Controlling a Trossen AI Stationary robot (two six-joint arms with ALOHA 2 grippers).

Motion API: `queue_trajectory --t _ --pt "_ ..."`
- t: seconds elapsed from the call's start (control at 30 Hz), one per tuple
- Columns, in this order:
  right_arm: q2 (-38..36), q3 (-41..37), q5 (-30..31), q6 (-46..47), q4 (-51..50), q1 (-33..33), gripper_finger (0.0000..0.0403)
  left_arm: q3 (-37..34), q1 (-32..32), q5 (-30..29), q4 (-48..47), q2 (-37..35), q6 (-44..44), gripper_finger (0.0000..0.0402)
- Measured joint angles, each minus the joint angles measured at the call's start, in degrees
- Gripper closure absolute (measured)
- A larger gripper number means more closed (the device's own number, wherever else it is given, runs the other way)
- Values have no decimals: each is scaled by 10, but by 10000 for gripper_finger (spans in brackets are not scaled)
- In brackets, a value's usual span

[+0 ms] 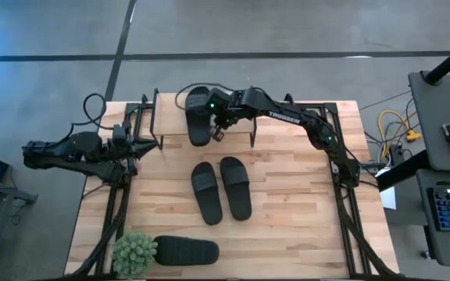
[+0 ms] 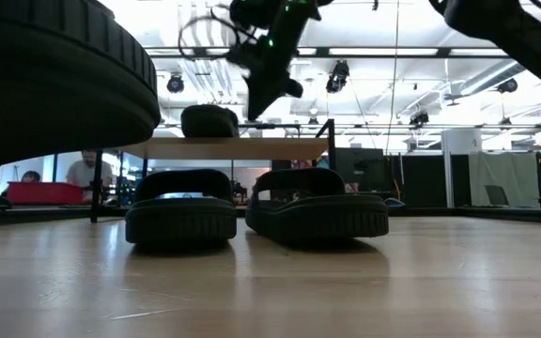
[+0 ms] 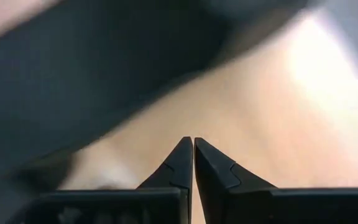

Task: Pick and place slides into the shelf
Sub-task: Put the black slide on the shelf

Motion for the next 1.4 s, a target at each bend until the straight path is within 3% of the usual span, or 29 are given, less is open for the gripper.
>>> queue_trajectory --t 0.1,0.2,0.77,1.03,1.4 --pt "-3 0 -65 13 -5 13 394 0 0 0 0 0 0 391" --pt "-3 -2 -87 17 -5 29 394 0 0 0 0 0 0 391" --pt "-1 -8 -85 33 4 52 394 0 0 0 0 0 1 391" --pt "0 -50 -87 29 55 52 394 0 0 0 0 0 0 391" --pt "0 -51 -68 29 103 48 394 0 0 0 2 0 0 391"
